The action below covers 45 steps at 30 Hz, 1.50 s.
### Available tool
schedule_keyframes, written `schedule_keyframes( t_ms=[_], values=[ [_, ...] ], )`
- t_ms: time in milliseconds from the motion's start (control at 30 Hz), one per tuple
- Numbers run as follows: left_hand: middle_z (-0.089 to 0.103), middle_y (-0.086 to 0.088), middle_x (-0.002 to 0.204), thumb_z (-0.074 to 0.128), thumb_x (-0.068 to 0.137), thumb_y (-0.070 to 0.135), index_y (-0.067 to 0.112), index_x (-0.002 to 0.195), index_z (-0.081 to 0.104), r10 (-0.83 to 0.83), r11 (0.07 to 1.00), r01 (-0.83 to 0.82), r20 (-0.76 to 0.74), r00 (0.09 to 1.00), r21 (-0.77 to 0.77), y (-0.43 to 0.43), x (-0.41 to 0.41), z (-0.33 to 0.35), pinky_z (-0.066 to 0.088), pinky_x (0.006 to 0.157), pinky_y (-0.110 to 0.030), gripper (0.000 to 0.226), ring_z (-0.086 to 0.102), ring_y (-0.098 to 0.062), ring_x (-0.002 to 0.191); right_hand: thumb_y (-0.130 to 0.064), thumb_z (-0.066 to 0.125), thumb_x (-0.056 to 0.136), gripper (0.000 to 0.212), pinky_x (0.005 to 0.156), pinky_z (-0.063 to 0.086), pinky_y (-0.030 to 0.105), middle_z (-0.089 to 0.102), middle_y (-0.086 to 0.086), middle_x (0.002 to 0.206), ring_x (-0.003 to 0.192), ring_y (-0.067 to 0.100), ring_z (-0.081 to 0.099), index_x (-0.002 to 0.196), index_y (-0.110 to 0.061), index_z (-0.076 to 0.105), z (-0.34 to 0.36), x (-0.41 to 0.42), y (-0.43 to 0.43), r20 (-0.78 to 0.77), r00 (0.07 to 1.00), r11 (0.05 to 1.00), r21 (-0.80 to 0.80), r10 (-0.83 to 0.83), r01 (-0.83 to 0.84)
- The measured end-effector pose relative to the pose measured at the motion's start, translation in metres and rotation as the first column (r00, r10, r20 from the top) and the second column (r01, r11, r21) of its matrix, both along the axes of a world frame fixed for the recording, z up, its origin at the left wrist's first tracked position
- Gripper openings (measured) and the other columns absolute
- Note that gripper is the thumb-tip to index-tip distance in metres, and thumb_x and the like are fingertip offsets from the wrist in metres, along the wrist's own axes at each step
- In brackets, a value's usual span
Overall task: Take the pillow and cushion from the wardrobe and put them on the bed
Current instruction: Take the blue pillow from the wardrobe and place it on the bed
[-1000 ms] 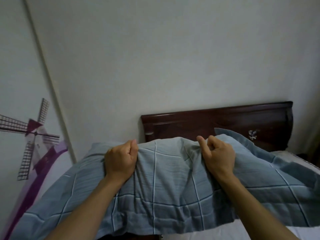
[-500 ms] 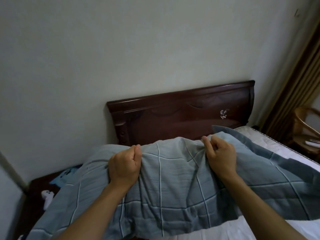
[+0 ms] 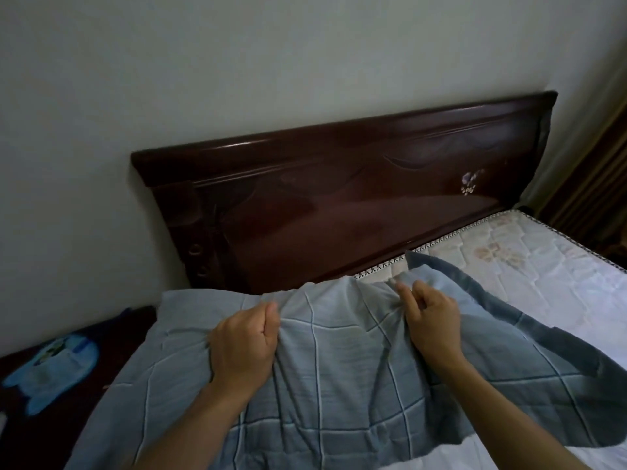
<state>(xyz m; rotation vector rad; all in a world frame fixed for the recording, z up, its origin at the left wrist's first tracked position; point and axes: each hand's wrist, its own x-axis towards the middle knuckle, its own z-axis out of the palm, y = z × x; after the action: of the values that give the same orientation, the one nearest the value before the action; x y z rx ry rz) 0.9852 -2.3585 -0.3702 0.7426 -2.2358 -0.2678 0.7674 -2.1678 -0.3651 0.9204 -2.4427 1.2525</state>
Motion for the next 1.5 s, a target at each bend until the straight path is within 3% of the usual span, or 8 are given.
schedule_keyframes(
  t_ms=[167, 367, 567, 733, 933, 1100, 1367, 1500],
  values=[
    [0.047, -0.004, 0.042, 0.043, 0.096, 0.027, 0.011, 0.052, 0.049, 0.023, 0.999, -0.023, 0.025, 0.999, 0.029, -0.026, -0.057, -0.075, 0.024, 0.046, -0.024, 0.047, 0.039, -0.021, 0.036, -0.024, 0.064, 0.094, 0.051, 0.047, 0.028, 0.029, 0.029, -0.010, 0.046, 0.043, 0.006, 0.030, 0.057, -0.024, 0.029, -0.072, -0.062, -0.043, 0.014, 1.000, 1.000, -0.005, 0.012, -0.012],
    [0.052, -0.010, 0.045, 0.042, 0.096, 0.027, 0.009, 0.053, 0.050, 0.062, 0.990, -0.072, 0.084, 0.995, 0.123, -0.030, -0.088, -0.174, 0.028, 0.044, -0.028, 0.047, 0.047, -0.028, 0.038, -0.025, 0.062, 0.096, 0.049, 0.056, 0.034, 0.040, 0.036, -0.003, 0.047, 0.045, 0.017, 0.036, 0.057, -0.019, 0.035, -0.171, -0.103, -0.067, 0.054, 0.997, 0.997, 0.053, 0.053, -0.056],
    [0.063, -0.018, 0.056, 0.034, 0.096, 0.037, 0.007, 0.060, 0.059, 0.061, 0.941, -0.154, 0.298, 0.953, 0.302, -0.009, -0.077, -0.272, 0.044, 0.045, -0.039, 0.053, 0.058, -0.038, 0.047, -0.035, 0.056, 0.098, 0.046, 0.057, 0.046, 0.041, 0.055, 0.009, 0.055, 0.054, 0.031, 0.055, 0.061, -0.009, 0.049, -0.273, -0.112, -0.051, 0.201, 0.980, 0.963, 0.265, 0.003, -0.058],
    [0.057, -0.011, 0.050, 0.043, 0.094, 0.033, 0.014, 0.057, 0.054, -0.022, 0.962, -0.086, 0.387, 0.922, 0.260, 0.007, -0.059, -0.290, 0.039, 0.043, -0.034, 0.043, 0.056, -0.034, 0.046, -0.039, 0.061, 0.094, 0.039, 0.060, 0.040, 0.034, 0.066, 0.013, 0.066, 0.067, 0.035, 0.063, 0.065, -0.016, 0.049, -0.299, -0.096, -0.028, 0.223, 0.966, 0.899, 0.437, -0.129, 0.019],
    [0.058, -0.003, 0.061, 0.063, 0.089, 0.033, 0.021, 0.064, 0.042, -0.095, 0.918, -0.112, 0.485, 0.869, 0.381, -0.005, -0.075, -0.274, 0.040, 0.050, -0.037, 0.035, 0.059, -0.032, 0.061, -0.051, 0.062, 0.087, 0.036, 0.087, 0.041, 0.040, 0.061, 0.009, 0.106, 0.103, 0.033, 0.052, 0.101, -0.018, 0.062, -0.280, -0.075, -0.056, 0.244, 0.970, 0.768, 0.623, -0.012, -0.148],
    [0.065, -0.002, 0.097, 0.065, 0.088, 0.033, 0.021, 0.098, 0.062, -0.091, 0.937, -0.074, 0.443, 0.892, 0.340, -0.051, -0.092, -0.263, 0.047, 0.076, -0.041, 0.016, 0.058, -0.028, 0.094, -0.050, 0.060, 0.090, 0.056, 0.105, 0.033, 0.041, 0.047, 0.003, 0.143, 0.132, 0.027, 0.042, 0.140, -0.027, 0.049, -0.263, -0.079, -0.086, 0.245, 0.957, 0.720, 0.635, 0.157, -0.280],
    [0.055, 0.001, 0.139, 0.049, 0.095, 0.036, 0.026, 0.134, 0.053, -0.217, 0.889, -0.148, 0.683, 0.698, 0.434, -0.158, -0.133, -0.292, 0.042, 0.099, -0.039, 0.040, 0.050, -0.024, 0.125, -0.026, 0.051, 0.100, 0.042, 0.110, 0.035, 0.045, 0.052, 0.006, 0.146, 0.134, 0.028, 0.046, 0.142, -0.019, 0.051, -0.271, -0.120, -0.160, 0.323, 0.940, 0.779, 0.558, 0.113, -0.286],
    [0.054, -0.002, 0.141, 0.048, 0.092, 0.036, 0.026, 0.133, 0.054, -0.344, 0.849, -0.167, 0.765, 0.545, 0.501, -0.179, -0.140, -0.310, 0.042, 0.102, -0.039, 0.043, 0.051, -0.026, 0.127, -0.021, 0.047, 0.100, 0.047, 0.116, 0.027, 0.045, 0.048, 0.008, 0.150, 0.139, 0.029, 0.042, 0.147, -0.022, 0.044, -0.288, -0.145, -0.182, 0.390, 0.909, 0.574, 0.715, 0.146, -0.399]
  ],
)
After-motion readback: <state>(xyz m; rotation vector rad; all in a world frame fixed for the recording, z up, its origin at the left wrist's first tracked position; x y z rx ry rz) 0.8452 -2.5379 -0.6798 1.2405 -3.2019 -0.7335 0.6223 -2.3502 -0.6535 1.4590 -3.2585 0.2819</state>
